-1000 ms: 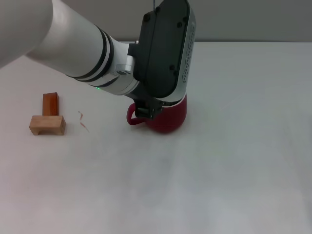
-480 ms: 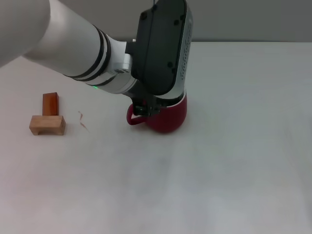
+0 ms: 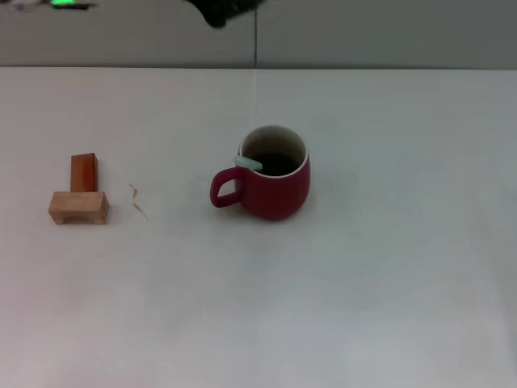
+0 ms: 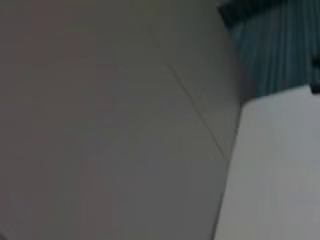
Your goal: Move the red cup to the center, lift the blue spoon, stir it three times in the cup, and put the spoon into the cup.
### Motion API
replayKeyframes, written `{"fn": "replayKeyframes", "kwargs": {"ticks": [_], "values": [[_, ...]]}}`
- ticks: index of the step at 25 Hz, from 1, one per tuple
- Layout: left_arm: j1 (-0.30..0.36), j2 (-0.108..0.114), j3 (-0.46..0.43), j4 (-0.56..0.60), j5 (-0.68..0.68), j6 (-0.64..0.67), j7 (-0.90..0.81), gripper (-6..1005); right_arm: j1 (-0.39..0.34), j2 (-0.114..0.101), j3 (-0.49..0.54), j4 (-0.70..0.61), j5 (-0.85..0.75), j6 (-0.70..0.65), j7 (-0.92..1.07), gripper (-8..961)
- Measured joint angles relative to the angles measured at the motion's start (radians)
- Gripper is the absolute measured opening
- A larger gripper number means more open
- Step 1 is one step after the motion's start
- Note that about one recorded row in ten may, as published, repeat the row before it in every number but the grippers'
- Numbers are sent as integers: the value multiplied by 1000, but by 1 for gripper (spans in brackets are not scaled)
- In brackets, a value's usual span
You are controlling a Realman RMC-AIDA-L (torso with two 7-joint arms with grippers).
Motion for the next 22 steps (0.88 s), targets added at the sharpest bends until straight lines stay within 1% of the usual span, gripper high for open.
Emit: {"fn": "replayKeyframes", "kwargs": {"ticks": [1,5,9,12,14,16,20,22], "values": [[11,0,-64,-16,-75,0,21,306,0,0,2,-2,0,0,0,719],[43,1,-252,-105,-347,-2,86,306,1,-1,7,-8,2,0,0,719],[68,2,-418,-255,-582,-10,161,307,5,-2,9,-15,4,6,0,721],[88,1,-502,-390,-724,-31,237,307,12,-2,17,-26,7,8,0,721],[93,1,-550,-475,-790,-43,300,307,17,-2,29,-33,8,7,0,721],[95,0,-610,-574,-867,-54,395,307,21,-3,39,-42,8,4,0,721],[101,0,-690,-751,-1025,-57,577,307,23,-3,56,-47,8,3,0,720],[103,2,-719,-827,-1078,-58,634,306,23,-3,60,-50,8,3,0,720]]}}
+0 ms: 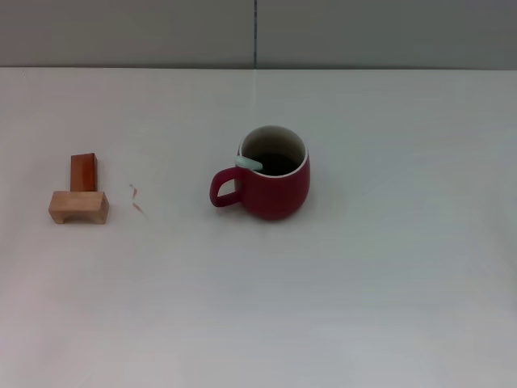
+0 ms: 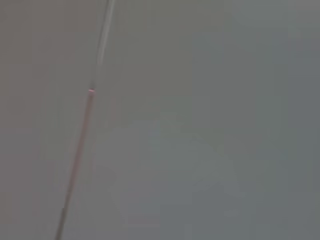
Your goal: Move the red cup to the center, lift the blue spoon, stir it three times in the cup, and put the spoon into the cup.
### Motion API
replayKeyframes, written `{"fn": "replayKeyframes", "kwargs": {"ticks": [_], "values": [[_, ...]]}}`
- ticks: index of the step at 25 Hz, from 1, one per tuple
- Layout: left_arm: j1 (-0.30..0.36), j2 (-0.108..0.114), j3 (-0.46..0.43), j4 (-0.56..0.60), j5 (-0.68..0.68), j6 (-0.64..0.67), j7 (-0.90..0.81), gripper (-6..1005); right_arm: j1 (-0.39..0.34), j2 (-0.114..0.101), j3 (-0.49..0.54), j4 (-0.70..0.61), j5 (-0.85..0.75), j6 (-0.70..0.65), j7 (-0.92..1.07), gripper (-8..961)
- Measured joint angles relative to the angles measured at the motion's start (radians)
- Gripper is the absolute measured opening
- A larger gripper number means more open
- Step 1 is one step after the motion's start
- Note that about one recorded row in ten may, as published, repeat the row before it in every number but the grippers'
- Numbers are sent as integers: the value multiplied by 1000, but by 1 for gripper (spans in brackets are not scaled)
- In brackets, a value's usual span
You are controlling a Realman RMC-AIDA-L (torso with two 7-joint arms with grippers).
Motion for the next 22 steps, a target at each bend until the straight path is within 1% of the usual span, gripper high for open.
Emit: {"fn": "replayKeyframes", "kwargs": {"ticks": [1,4,8,11,16,19,22], "values": [[0,1,-20,-44,-25,-1,33,306,0,0,1,-1,0,0,0,720],[-2,2,-51,-130,-44,-4,123,306,-2,0,3,-6,0,-1,0,720],[-3,-2,-57,-223,-49,-13,270,306,-2,0,12,-10,0,-1,0,720],[-4,-2,-58,-320,-79,-15,387,306,1,0,18,-16,0,-1,0,720],[-7,-7,-58,-495,-189,9,645,306,7,-2,28,-28,0,-3,0,719],[-16,-7,-59,-602,-253,46,840,306,14,-4,36,-31,0,-3,0,719],[-24,-7,-59,-675,-286,79,955,306,23,-5,46,-38,0,-3,0,719]]}}
